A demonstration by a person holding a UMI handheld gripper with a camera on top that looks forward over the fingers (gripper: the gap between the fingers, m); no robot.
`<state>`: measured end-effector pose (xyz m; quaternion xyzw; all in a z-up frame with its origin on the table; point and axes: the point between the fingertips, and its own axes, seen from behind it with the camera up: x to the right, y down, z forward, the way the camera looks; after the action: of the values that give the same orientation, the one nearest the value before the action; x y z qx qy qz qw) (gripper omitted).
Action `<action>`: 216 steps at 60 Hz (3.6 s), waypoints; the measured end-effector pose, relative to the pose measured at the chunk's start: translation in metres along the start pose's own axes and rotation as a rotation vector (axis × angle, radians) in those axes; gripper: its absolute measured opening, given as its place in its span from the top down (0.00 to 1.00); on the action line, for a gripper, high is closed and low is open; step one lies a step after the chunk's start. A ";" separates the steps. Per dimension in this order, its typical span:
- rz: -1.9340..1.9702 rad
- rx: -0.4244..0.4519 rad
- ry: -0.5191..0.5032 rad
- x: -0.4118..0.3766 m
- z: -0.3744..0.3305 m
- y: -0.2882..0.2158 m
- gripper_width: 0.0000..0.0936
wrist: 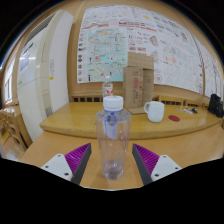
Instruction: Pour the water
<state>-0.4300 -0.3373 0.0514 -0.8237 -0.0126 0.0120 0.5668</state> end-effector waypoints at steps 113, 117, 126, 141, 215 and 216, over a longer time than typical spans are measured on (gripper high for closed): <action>2.030 0.128 -0.857 0.159 0.205 -0.296 0.67; 1.825 0.169 -0.841 0.166 0.190 -0.317 0.68; 1.238 0.349 -0.685 0.214 0.166 -0.378 0.67; 0.383 0.530 -0.231 0.336 0.146 -0.409 0.67; -0.023 -0.070 0.165 0.398 0.151 -0.153 0.09; -0.022 -0.076 0.167 0.396 0.141 -0.151 0.09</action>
<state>-0.0400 -0.1385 0.1402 -0.8424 0.0252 -0.0636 0.5345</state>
